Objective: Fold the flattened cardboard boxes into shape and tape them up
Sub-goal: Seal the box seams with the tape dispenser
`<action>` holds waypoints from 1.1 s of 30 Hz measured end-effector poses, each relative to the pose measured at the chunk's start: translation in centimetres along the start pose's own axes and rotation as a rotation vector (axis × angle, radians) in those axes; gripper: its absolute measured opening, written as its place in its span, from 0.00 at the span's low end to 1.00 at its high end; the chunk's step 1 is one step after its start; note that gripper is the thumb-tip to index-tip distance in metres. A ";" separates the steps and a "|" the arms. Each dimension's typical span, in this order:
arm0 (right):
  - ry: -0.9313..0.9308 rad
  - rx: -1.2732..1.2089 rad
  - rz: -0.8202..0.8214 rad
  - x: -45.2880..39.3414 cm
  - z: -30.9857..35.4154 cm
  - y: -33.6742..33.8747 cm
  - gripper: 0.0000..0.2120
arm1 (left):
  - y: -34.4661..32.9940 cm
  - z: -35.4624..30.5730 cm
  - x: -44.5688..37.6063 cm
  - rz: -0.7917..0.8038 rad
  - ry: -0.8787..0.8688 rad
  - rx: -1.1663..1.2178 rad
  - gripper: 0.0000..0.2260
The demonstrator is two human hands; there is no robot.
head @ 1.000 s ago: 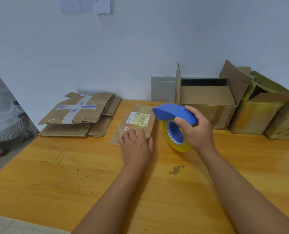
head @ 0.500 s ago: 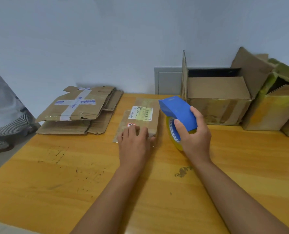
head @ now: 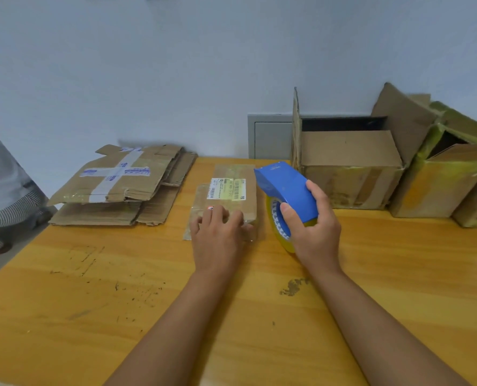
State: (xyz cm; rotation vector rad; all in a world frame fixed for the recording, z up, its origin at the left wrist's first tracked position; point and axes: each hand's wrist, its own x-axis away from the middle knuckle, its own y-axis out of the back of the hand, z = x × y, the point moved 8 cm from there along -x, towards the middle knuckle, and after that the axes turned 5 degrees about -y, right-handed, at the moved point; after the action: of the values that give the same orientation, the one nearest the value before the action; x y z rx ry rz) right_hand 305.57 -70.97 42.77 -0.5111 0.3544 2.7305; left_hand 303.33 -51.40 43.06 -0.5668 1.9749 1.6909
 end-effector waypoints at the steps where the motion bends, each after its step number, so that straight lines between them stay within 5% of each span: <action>1: 0.002 0.001 0.000 0.0 0.0 0.1 0.31 | 0.1 0.0 -0.1 0.018 0.002 0.005 0.09; 6: 0.007 -0.005 0.003 0.2 0.1 0.2 0.33 | 0.0 0.8 -0.2 0.159 -0.086 0.005 0.23; 9: -0.012 -0.008 0.005 0.2 -0.2 0.1 0.33 | -0.1 1.8 -2.1 0.194 -0.046 0.139 0.20; 12: -0.013 -0.009 0.010 0.2 -0.2 0.2 0.32 | -0.5 1.6 -3.1 0.183 -0.044 0.140 0.15; 17: -0.003 -0.006 0.003 0.2 -0.3 0.2 0.32 | -0.3 1.4 -2.2 0.056 -0.122 0.174 0.25; 33: 0.041 0.013 -0.009 0.1 -0.4 0.2 0.32 | -0.6 1.1 -1.3 0.028 -0.177 0.133 0.14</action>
State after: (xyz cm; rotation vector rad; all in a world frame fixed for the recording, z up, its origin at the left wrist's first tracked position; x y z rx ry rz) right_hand 305.57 -71.23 42.45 -0.5638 0.3797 2.7109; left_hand 304.89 -50.41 43.22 -0.3312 1.9569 1.5538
